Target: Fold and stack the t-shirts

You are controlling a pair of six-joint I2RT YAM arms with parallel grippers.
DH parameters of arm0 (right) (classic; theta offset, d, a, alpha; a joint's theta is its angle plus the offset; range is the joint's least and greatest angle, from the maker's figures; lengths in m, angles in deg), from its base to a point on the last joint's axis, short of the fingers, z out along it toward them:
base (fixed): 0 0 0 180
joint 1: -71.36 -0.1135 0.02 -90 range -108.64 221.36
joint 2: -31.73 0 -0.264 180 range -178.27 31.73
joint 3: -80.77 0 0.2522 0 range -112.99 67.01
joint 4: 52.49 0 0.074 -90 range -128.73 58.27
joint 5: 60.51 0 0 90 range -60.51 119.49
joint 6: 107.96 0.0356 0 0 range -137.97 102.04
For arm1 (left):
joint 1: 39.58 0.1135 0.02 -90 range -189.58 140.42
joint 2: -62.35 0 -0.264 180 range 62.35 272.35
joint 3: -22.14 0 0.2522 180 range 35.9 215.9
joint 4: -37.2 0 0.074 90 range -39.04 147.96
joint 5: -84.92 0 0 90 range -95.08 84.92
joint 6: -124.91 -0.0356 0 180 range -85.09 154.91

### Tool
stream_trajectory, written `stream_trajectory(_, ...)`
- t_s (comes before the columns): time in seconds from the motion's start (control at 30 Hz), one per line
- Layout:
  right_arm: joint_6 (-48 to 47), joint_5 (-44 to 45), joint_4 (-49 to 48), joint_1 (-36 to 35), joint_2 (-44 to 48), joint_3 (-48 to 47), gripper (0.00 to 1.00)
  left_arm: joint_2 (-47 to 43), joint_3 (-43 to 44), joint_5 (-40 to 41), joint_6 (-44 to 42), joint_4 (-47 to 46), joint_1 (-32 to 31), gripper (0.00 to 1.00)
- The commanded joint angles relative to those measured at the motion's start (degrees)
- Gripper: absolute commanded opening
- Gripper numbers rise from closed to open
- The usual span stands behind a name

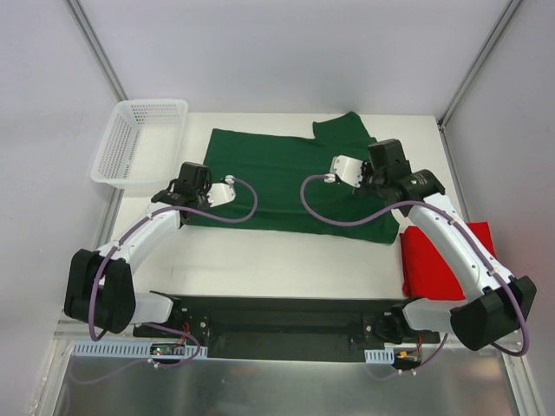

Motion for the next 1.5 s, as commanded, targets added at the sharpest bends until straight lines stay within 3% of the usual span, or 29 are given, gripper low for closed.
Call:
stream_trajectory(0.0, -1.5, -0.9, -1.4, 1.0, -1.2, -3.9, 0.01, 0.9, 2.4, -1.1, -1.4, -1.1, 1.1, 0.0)
stream_trajectory(1.47, -1.6, -0.4, -1.2, 4.9, -6.8, -4.5, 0.01, 13.4, 11.5, -1.7, -2.9, -2.5, 1.7, 0.0)
